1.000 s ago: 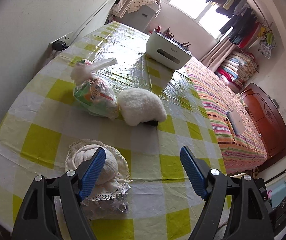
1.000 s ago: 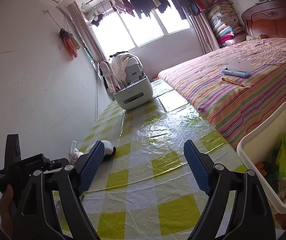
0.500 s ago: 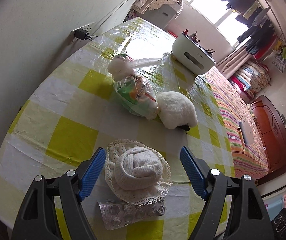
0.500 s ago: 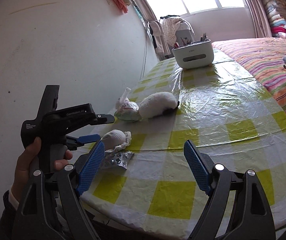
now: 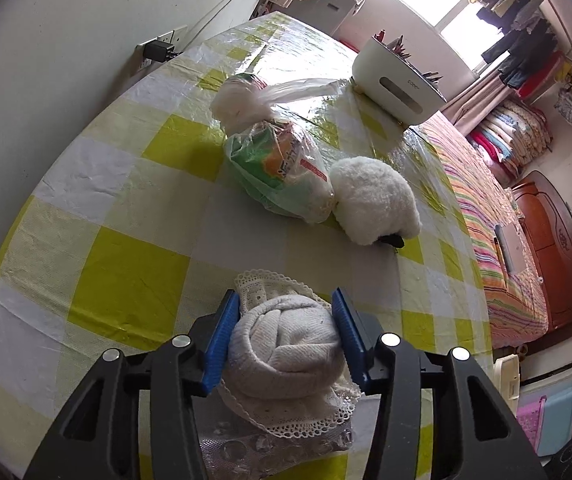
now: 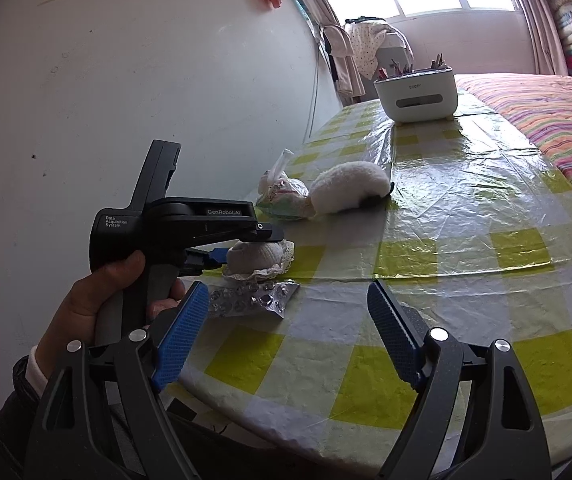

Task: Collect trash
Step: 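Grasp the lace-trimmed beige cloth bundle with the left gripper, then grasp the silver pill blister pack with the right gripper while the left holds the bundle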

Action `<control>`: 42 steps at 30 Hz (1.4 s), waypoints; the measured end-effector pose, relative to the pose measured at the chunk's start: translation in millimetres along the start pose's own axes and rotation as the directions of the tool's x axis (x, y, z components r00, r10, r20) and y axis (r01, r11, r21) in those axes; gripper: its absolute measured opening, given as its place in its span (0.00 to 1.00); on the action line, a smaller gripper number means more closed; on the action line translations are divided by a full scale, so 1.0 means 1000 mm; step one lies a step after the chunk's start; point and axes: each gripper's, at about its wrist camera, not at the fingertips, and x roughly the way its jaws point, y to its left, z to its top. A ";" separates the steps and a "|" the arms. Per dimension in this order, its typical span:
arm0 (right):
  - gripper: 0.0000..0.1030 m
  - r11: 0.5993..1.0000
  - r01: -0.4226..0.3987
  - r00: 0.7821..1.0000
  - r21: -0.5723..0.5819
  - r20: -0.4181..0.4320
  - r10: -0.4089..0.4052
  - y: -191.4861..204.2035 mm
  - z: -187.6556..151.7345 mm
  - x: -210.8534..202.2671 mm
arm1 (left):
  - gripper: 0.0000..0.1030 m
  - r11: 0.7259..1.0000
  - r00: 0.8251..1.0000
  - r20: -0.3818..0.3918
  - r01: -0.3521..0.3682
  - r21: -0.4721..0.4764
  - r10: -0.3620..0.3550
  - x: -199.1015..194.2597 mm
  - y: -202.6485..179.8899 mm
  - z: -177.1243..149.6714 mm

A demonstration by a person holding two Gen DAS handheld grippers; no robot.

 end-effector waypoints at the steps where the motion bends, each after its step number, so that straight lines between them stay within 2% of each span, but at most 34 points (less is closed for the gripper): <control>1: 0.78 1.000 -0.002 1.000 -0.004 -0.007 0.002 0.001 0.000 0.003 | 0.44 1.000 1.000 0.004 -0.001 -0.002 0.001 -0.001 0.001 0.000; 9: 0.78 0.996 -0.054 0.995 -0.066 -0.088 0.048 0.019 -0.001 0.033 | 0.43 0.997 0.999 0.041 0.029 -0.075 -0.026 -0.016 0.018 0.005; 13: 0.78 0.986 -0.105 0.985 -0.130 -0.153 0.085 0.033 0.001 0.050 | 0.43 0.995 0.995 0.105 0.015 -0.095 -0.005 -0.033 0.027 0.008; 15: 0.78 0.971 -0.134 0.977 -0.199 -0.191 0.096 0.044 0.005 0.058 | 0.43 0.993 0.991 0.136 0.016 -0.113 -0.001 -0.042 0.033 0.009; 17: 0.78 0.932 -0.166 0.967 -0.322 -0.240 0.089 0.060 0.007 0.064 | 0.43 0.991 0.989 0.150 0.017 -0.129 0.003 -0.048 0.040 0.011; 19: 0.78 0.867 -0.192 0.960 -0.460 -0.273 0.068 0.075 0.008 0.072 | 0.43 0.989 0.988 0.157 0.014 -0.145 0.009 -0.051 0.046 0.012; 21: 0.78 0.806 -0.240 0.942 -0.541 -0.330 0.059 0.084 0.012 0.085 | 0.43 0.986 0.989 0.148 0.021 -0.165 0.004 -0.051 0.051 0.014; 22: 0.78 0.791 -0.260 0.932 -0.555 -0.359 0.054 0.084 0.015 0.093 | 0.43 0.984 0.990 0.144 0.031 -0.175 -0.005 -0.051 0.053 0.015; 27: 0.78 0.797 -0.355 0.873 -0.488 -0.477 0.096 0.069 0.030 0.125 | 0.43 0.983 0.989 0.146 0.048 -0.177 -0.022 -0.054 0.055 0.015; 32: 0.78 0.771 -0.389 0.849 -0.504 -0.521 0.088 0.068 0.032 0.142 | 0.43 0.984 0.989 0.140 0.061 -0.169 -0.037 -0.055 0.053 0.013; 34: 0.78 0.772 -0.416 0.821 -0.481 -0.563 0.092 0.063 0.031 0.146 | 0.43 0.984 0.990 0.135 0.063 -0.166 -0.040 -0.054 0.052 0.012; 35: 0.78 0.771 -0.416 0.815 -0.483 -0.574 0.080 0.062 0.030 0.150 | 0.43 0.984 0.990 0.133 0.065 -0.166 -0.043 -0.054 0.052 0.012; 37: 0.78 0.769 -0.402 0.811 -0.498 -0.582 0.048 0.061 0.026 0.154 | 0.43 0.985 0.990 0.135 0.064 -0.163 -0.042 -0.054 0.051 0.011; 38: 0.74 0.768 -0.393 0.816 -0.506 -0.576 0.038 0.062 0.023 0.154 | 0.43 0.985 0.990 0.135 0.063 -0.161 -0.041 -0.054 0.050 0.011; 39: 0.66 0.770 -0.385 0.820 -0.509 -0.571 0.032 0.061 0.023 0.153 | 0.43 0.985 0.990 0.135 0.065 -0.159 -0.043 -0.054 0.049 0.011; 42: 0.52 0.780 -0.363 0.833 -0.510 -0.552 0.026 0.058 0.023 0.149 | 0.43 0.985 0.990 0.131 0.068 -0.156 -0.047 -0.054 0.047 0.011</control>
